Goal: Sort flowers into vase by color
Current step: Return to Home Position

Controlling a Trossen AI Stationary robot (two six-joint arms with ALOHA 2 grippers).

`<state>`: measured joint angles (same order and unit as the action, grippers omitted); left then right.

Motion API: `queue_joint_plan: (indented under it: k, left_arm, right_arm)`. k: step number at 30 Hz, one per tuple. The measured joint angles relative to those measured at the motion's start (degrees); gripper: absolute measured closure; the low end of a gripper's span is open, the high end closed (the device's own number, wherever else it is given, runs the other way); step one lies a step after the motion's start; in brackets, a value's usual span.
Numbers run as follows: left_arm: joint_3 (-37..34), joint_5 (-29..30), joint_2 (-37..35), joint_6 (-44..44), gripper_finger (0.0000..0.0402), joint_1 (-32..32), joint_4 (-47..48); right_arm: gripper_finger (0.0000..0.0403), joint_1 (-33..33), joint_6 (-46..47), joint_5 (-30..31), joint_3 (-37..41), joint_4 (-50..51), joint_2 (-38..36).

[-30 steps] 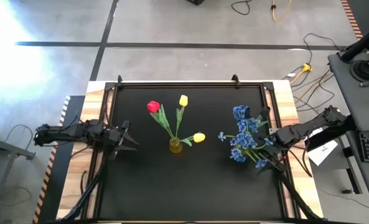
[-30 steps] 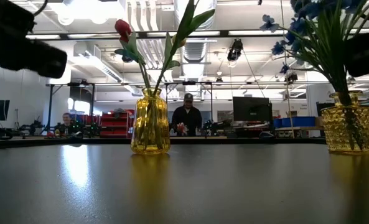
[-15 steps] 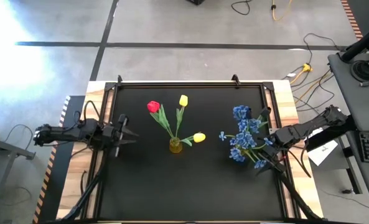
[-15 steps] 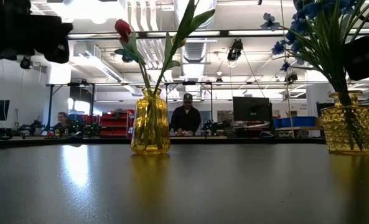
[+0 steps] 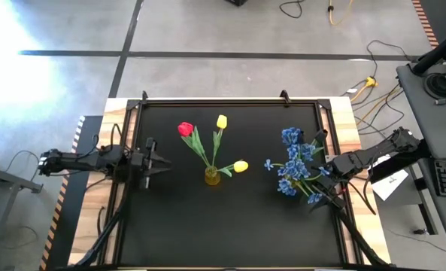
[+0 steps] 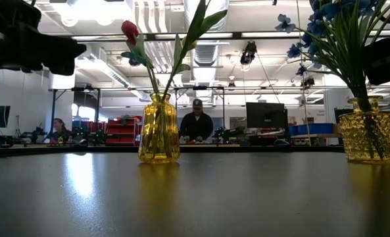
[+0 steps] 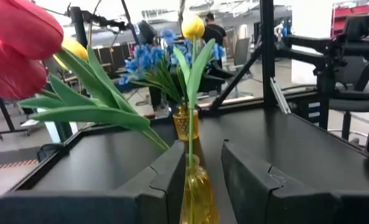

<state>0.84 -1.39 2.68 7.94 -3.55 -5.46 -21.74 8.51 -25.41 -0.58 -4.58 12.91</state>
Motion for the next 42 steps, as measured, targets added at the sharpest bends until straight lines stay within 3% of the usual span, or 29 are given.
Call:
queue_joint_plan:
  k: [42]
  left_arm:
    - [0.09,-0.07,9.12,-0.07,0.031,0.0,-0.01]
  right_arm:
    - [0.0207,0.01,0.02,0.0,0.0,0.0,0.0]
